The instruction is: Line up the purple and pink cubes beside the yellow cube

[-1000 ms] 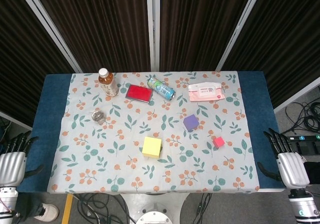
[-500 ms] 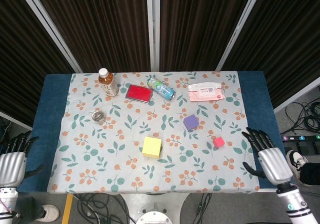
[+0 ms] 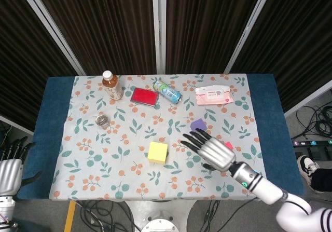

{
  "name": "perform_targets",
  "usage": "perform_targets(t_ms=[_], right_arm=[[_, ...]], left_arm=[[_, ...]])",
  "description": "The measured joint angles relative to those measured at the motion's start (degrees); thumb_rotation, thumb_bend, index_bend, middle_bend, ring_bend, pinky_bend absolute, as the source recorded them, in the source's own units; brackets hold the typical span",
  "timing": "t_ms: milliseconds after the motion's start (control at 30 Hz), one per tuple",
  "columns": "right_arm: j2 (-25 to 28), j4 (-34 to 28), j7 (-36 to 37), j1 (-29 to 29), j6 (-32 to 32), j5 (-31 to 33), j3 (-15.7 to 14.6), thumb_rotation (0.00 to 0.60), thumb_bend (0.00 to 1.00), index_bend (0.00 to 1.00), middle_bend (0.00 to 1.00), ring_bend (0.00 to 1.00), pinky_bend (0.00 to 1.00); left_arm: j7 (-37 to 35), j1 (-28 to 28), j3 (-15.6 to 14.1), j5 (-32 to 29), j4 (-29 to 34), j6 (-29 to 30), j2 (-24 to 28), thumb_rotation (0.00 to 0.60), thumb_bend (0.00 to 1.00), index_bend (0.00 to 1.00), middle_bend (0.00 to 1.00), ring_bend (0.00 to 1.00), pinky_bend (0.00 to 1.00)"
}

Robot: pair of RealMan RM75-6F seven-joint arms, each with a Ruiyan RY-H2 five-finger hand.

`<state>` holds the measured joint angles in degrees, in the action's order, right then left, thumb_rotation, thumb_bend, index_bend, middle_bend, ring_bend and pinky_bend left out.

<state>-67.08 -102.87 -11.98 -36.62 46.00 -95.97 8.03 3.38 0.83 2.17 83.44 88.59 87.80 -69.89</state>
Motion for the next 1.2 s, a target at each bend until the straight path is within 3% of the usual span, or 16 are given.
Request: perform_targets(t_ms=[167,433,867,967,1033,1200], right_arm=[[-7.16,4.86,-6.66,-7.21,-7.03,3.86,2.03,0.600,0.06,0.00,0.00,0.00,0.00],[-16.20,13.44,-15.13,-13.85,-11.17,8.41,2.96,0.600,0.06,0.00,0.00,0.00,0.00],[-24.30,21.27,-18.81,-20.10,-12.86,12.37,2.18,0.600,0.07,0.00,0.00,0.00,0.00],[-25.67,22.62,-19.39,-21.41,-13.54,13.47,1.80,0.600,0.11,0.01,0.01,0.00,0.00],[-26.62,23.56,-19.90,-22.18,-13.83,14.40,1.52,0.600,0.15,0.08,0.06,0.00,0.00],[-27.43,24.02,-19.90,-22.34,-12.20,15.23,1.42,0.600,0.22,0.37,0.30,0.01,0.00]], left_arm=[[-0.04,-0.02,0.16,-0.67,-0.05,-0.41,0.09,0.600,0.03,0.25,0.18,0.09,0.13],[-0.52,-0.29,0.26,-1.31,-0.59,-0.57,-0.03,0.600,0.03,0.25,0.18,0.09,0.13],[-1.66,-0.74,0.30,-1.97,-1.57,-0.78,-0.01,0.600,0.03,0.25,0.18,0.09,0.13],[-1.99,-0.93,0.26,-2.18,-1.88,-0.84,0.02,0.600,0.03,0.25,0.18,0.09,0.13],[-2.18,-1.00,0.23,-2.21,-1.99,-0.87,0.01,0.600,0.03,0.25,0.18,0.09,0.13],[-2.59,-0.99,0.23,-2.24,-2.51,-1.12,-0.17,0.600,0.03,0.25,0.18,0.09,0.13]])
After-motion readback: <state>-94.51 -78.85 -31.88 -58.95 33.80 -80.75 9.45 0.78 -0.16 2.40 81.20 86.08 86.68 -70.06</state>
